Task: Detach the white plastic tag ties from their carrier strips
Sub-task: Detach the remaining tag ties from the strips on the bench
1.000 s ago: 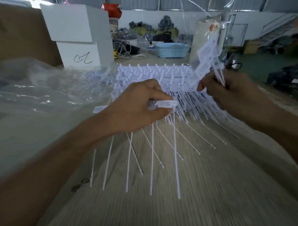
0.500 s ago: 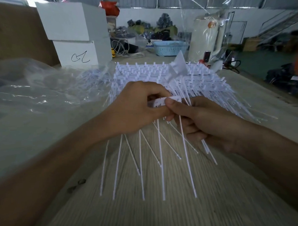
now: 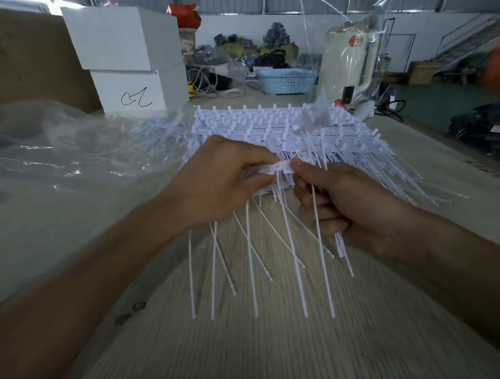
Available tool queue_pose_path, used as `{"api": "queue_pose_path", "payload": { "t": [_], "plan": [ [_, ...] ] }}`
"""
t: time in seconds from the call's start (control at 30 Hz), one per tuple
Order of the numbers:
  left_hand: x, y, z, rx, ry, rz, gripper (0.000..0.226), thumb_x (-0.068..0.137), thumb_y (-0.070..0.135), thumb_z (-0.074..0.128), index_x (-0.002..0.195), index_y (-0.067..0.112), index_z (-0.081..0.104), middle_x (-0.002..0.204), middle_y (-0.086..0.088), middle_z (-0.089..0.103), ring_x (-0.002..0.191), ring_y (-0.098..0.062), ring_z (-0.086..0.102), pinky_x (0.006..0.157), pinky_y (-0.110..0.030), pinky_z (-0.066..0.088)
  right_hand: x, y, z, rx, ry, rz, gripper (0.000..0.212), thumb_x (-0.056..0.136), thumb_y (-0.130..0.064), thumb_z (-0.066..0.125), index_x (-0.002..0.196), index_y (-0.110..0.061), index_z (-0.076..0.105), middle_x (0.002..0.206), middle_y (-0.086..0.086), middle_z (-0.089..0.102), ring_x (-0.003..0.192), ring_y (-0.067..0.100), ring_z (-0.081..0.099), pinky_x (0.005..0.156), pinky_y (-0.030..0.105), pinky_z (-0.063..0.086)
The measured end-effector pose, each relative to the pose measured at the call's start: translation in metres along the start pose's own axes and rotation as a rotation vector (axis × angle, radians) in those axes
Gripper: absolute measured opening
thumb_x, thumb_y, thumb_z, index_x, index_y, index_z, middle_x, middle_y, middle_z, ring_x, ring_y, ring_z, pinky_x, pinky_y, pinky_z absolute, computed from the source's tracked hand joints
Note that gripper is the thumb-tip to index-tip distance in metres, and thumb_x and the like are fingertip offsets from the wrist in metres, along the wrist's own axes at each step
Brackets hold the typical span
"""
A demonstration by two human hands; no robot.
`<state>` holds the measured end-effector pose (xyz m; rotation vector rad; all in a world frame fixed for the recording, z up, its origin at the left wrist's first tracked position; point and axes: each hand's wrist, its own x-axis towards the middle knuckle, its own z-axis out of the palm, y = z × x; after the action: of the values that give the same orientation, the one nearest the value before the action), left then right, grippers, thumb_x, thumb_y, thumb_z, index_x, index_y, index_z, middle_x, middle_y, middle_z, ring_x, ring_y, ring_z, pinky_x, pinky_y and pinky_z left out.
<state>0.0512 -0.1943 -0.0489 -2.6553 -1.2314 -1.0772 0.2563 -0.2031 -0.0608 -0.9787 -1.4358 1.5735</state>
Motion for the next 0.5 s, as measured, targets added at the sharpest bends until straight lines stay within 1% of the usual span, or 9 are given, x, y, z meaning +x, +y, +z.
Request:
{"api": "queue_pose_path", "payload": {
  "t": [0.03, 0.1, 0.17, 0.2, 0.27, 0.3, 0.37, 0.43, 0.5],
  "plan": [
    [0.0, -0.001, -0.001, 0.039, 0.006, 0.032, 0.021, 0.091, 0.026, 0.064, 0.101, 0.012, 0.077, 0.079, -0.007, 0.075, 0.07, -0.021, 0.069, 0.07, -0.038, 0.054, 0.0, 0.0, 0.001, -0.06, 0.008, -0.036, 0.039, 0.101, -0.036, 0.055, 0.068, -0.017, 0.047, 0.056, -0.003, 0.03, 0.042, 0.008, 0.022, 0.037, 0.018, 0.018],
    [0.001, -0.001, -0.001, 0.097, -0.027, 0.078, 0.028, 0.092, 0.027, 0.056, 0.097, 0.008, 0.076, 0.077, -0.01, 0.074, 0.067, -0.023, 0.068, 0.068, -0.038, 0.052, -0.001, -0.001, 0.001, -0.33, 0.067, -0.169, 0.04, 0.103, -0.033, 0.052, 0.067, -0.016, 0.047, 0.052, -0.005, 0.041, 0.041, 0.007, 0.032, 0.039, 0.021, 0.025],
    [0.001, 0.001, -0.002, 0.097, -0.059, 0.096, 0.028, 0.091, 0.026, 0.056, 0.096, 0.007, 0.076, 0.077, -0.009, 0.074, 0.067, -0.023, 0.068, 0.069, -0.038, 0.051, 0.001, -0.003, -0.001, -0.614, 0.111, -0.324, 0.038, 0.104, -0.029, 0.049, 0.067, -0.019, 0.049, 0.048, -0.011, 0.048, 0.04, 0.002, 0.041, 0.045, 0.013, 0.031],
    [0.001, 0.001, -0.002, 0.075, -0.063, 0.095, 0.025, 0.091, 0.024, 0.059, 0.098, 0.009, 0.077, 0.077, -0.008, 0.075, 0.067, -0.022, 0.069, 0.07, -0.036, 0.051, 0.0, -0.004, -0.002, -0.656, 0.102, -0.365, 0.037, 0.104, -0.027, 0.049, 0.068, -0.022, 0.048, 0.047, -0.013, 0.048, 0.04, 0.0, 0.044, 0.046, 0.009, 0.032],
    [0.002, 0.003, -0.003, 0.011, -0.047, 0.088, 0.02, 0.09, 0.02, 0.065, 0.101, 0.011, 0.079, 0.075, -0.005, 0.076, 0.063, -0.015, 0.068, 0.067, -0.025, 0.051, -0.001, -0.008, -0.003, -0.657, 0.066, -0.411, 0.034, 0.105, -0.024, 0.047, 0.07, -0.025, 0.049, 0.047, -0.015, 0.047, 0.041, -0.001, 0.044, 0.045, 0.009, 0.034],
    [0.002, 0.004, -0.004, -0.048, -0.042, 0.068, 0.017, 0.09, 0.02, 0.068, 0.101, 0.014, 0.08, 0.076, -0.003, 0.076, 0.065, -0.013, 0.068, 0.065, -0.022, 0.051, -0.002, -0.01, -0.003, -0.68, 0.053, -0.446, 0.032, 0.105, -0.026, 0.046, 0.073, -0.027, 0.05, 0.05, -0.014, 0.048, 0.043, 0.0, 0.045, 0.047, 0.01, 0.035],
    [0.002, 0.004, -0.008, -0.254, -0.075, -0.033, 0.011, 0.087, 0.025, 0.072, 0.095, 0.022, 0.08, 0.078, 0.004, 0.077, 0.068, -0.011, 0.071, 0.067, -0.026, 0.055, -0.004, -0.012, -0.005, -0.832, 0.05, -0.519, 0.029, 0.101, -0.038, 0.042, 0.081, -0.021, 0.055, 0.058, -0.008, 0.053, 0.051, 0.005, 0.048, 0.053, 0.021, 0.04],
    [0.002, 0.004, -0.013, -0.444, -0.137, -0.085, 0.005, 0.083, 0.029, 0.074, 0.081, 0.03, 0.078, 0.078, 0.018, 0.076, 0.07, -0.008, 0.073, 0.069, -0.023, 0.058, -0.007, -0.016, -0.007, -1.041, 0.063, -0.586, 0.049, 0.094, -0.05, 0.036, 0.099, -0.007, 0.06, 0.066, 0.002, 0.057, 0.058, 0.012, 0.052, 0.061, 0.033, 0.042],
    [0.001, 0.006, -0.016, -0.474, -0.171, -0.056, 0.007, 0.081, 0.03, 0.078, 0.076, 0.026, 0.079, 0.08, 0.029, 0.072, 0.076, -0.005, 0.073, 0.07, -0.015, 0.056, -0.01, -0.019, -0.011, -1.145, 0.065, -0.674, 0.058, 0.093, -0.051, 0.033, 0.112, -0.003, 0.059, 0.067, -0.003, 0.058, 0.059, 0.012, 0.053, 0.058, 0.03, 0.04]
  ]
}}
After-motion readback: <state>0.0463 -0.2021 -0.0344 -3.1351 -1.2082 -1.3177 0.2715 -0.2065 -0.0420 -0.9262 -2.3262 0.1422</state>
